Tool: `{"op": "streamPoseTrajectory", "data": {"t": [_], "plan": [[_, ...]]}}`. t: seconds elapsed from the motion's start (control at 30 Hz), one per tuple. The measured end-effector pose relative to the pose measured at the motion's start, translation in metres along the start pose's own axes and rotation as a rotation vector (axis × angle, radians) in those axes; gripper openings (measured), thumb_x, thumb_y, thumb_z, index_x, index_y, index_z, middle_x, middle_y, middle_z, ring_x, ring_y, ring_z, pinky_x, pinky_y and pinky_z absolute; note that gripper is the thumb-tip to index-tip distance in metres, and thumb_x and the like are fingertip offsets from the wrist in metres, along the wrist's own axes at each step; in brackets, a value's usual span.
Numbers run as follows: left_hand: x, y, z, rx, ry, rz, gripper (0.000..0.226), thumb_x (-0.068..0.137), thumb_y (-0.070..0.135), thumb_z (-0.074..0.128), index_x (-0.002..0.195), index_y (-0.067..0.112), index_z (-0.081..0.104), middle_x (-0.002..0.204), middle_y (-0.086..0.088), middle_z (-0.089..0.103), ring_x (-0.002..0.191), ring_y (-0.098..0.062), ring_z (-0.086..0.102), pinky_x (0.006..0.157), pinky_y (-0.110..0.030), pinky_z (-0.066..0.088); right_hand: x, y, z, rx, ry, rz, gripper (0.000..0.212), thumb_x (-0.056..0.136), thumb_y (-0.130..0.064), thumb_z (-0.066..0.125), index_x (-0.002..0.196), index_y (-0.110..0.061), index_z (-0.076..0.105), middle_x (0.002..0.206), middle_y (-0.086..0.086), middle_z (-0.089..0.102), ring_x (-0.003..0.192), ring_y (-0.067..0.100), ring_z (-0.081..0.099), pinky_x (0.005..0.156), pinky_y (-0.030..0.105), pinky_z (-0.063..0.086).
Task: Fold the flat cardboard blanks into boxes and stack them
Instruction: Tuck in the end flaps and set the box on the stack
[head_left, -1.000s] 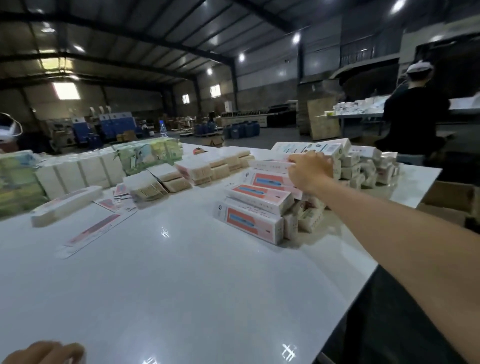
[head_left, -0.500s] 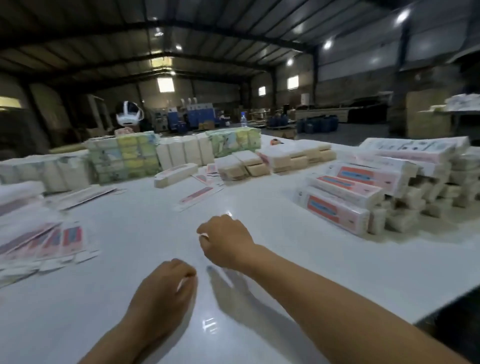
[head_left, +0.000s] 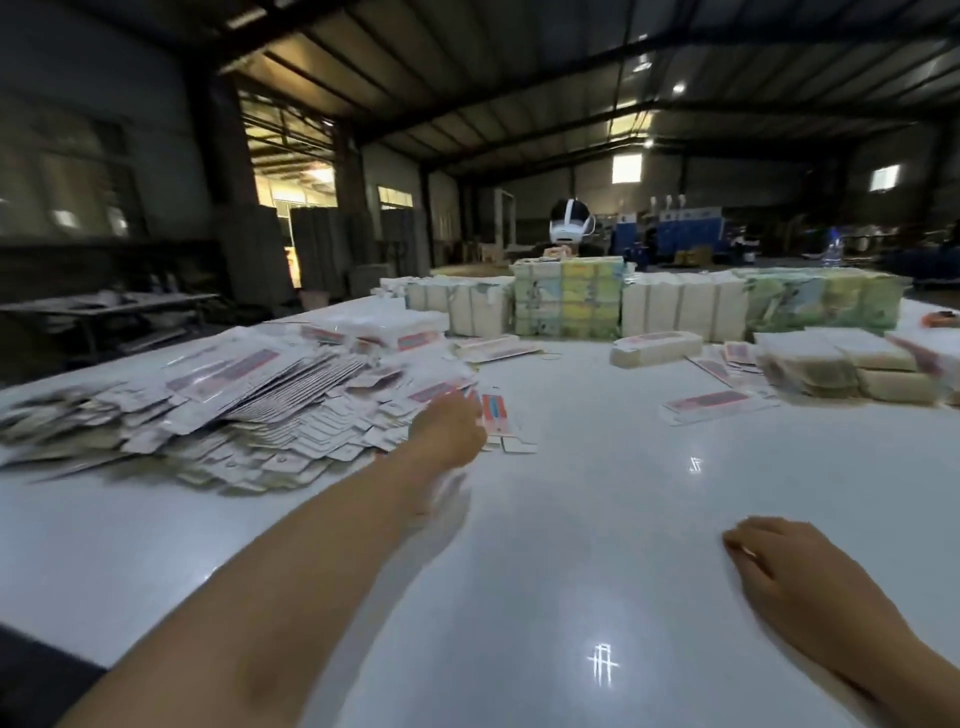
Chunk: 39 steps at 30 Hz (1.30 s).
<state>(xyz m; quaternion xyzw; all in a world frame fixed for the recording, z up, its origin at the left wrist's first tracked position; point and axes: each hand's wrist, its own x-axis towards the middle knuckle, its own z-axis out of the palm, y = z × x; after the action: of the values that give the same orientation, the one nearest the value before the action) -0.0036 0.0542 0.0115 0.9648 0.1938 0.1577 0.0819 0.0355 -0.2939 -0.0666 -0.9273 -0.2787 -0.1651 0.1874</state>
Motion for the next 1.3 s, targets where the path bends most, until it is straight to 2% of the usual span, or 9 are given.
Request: {"op": "streamPoseTrajectory", "data": {"t": [0.2,0.3,0.43,0.57,0.83,0.9,1.13,1.2,1.3], "plan": [[0.029,-0.129,-0.014,0.258,-0.020,-0.421,0.072,0.094,0.055,0.037,0.150,0.018,0.013,0.159,-0.005,0.000,0.145,-0.030,-0.004,0.114,-0.056,0.005,0.014,0.007,0.019,0.005,0.052,0.085,0.012,0.074,-0.003,0.073,0.082,-0.012,0.077,0.092,0.007,0.072,0.090,0.038,0.065,0.079,0.049,0.051],[0.032,-0.155,-0.008,0.223,-0.076,-0.576,0.088,0.087,0.072,0.030,0.151,0.021,0.000,0.158,-0.007,-0.012,0.143,-0.036,-0.014,0.109,-0.063,-0.004,0.018,0.013,0.023,0.035,0.100,0.048,0.017,0.071,-0.021,0.064,0.070,-0.009,0.075,0.080,0.012,0.072,0.068,0.043,0.066,0.063,0.053,0.054],[0.030,-0.154,0.010,0.221,-0.045,-0.676,0.095,0.081,0.078,0.031,0.149,0.013,0.017,0.156,-0.013,0.014,0.141,-0.039,0.012,0.107,-0.061,0.017,0.019,0.019,0.025,0.094,0.167,-0.046,0.071,0.082,-0.068,0.034,0.064,-0.012,0.074,0.074,0.010,0.069,0.057,0.037,0.064,0.065,0.045,0.055],[0.016,-0.143,0.009,0.389,-0.018,-0.588,0.058,0.094,0.056,0.037,0.133,0.014,0.047,0.135,-0.007,0.048,0.123,-0.028,0.042,0.094,-0.044,0.042,0.020,0.020,0.027,0.074,0.106,-0.096,0.091,0.081,-0.079,0.016,0.065,-0.011,0.074,0.075,0.014,0.070,0.057,0.039,0.065,0.067,0.048,0.055],[-0.035,-0.122,0.011,0.581,-0.017,-0.337,0.027,0.094,0.010,0.045,0.115,0.018,0.061,0.116,-0.002,0.063,0.105,-0.020,0.061,0.079,-0.028,0.050,0.011,0.005,0.015,0.069,0.134,0.067,0.007,0.073,-0.016,0.069,0.072,-0.012,0.075,0.085,0.010,0.073,0.070,0.038,0.065,0.073,0.047,0.053],[-0.049,-0.120,0.009,0.593,-0.014,-0.303,0.027,0.094,0.008,0.045,0.113,0.017,0.061,0.114,-0.003,0.063,0.104,-0.020,0.062,0.080,-0.027,0.050,0.009,0.003,0.011,0.084,0.074,0.069,0.013,0.072,-0.001,0.074,0.078,-0.013,0.075,0.092,0.006,0.072,0.083,0.036,0.064,0.078,0.045,0.051],[-0.084,-0.112,-0.013,0.486,0.139,-0.191,0.028,0.096,0.029,0.040,0.114,0.020,0.060,0.108,-0.002,0.063,0.092,-0.019,0.061,0.074,-0.028,0.048,0.001,-0.003,-0.001,0.060,-0.036,0.065,0.016,0.086,-0.015,0.061,0.094,-0.021,0.073,0.109,-0.004,0.067,0.104,0.023,0.057,0.087,0.035,0.044],[-0.081,-0.122,-0.024,0.416,0.193,-0.263,0.040,0.095,0.041,0.040,0.129,0.021,0.050,0.126,-0.004,0.053,0.108,-0.019,0.053,0.084,-0.031,0.045,0.001,-0.004,-0.001,0.040,-0.036,0.044,0.018,0.089,-0.020,0.057,0.100,-0.025,0.071,0.113,-0.009,0.063,0.108,0.018,0.054,0.088,0.031,0.042],[-0.078,-0.134,-0.025,0.222,-0.030,-0.451,0.057,0.091,0.059,0.040,0.124,0.014,0.050,0.120,-0.007,0.055,0.109,-0.022,0.053,0.086,-0.034,0.043,0.001,-0.003,-0.002,0.018,-0.039,0.024,0.020,0.092,-0.025,0.052,0.105,-0.030,0.067,0.116,-0.014,0.060,0.109,0.012,0.051,0.087,0.025,0.039]]}}
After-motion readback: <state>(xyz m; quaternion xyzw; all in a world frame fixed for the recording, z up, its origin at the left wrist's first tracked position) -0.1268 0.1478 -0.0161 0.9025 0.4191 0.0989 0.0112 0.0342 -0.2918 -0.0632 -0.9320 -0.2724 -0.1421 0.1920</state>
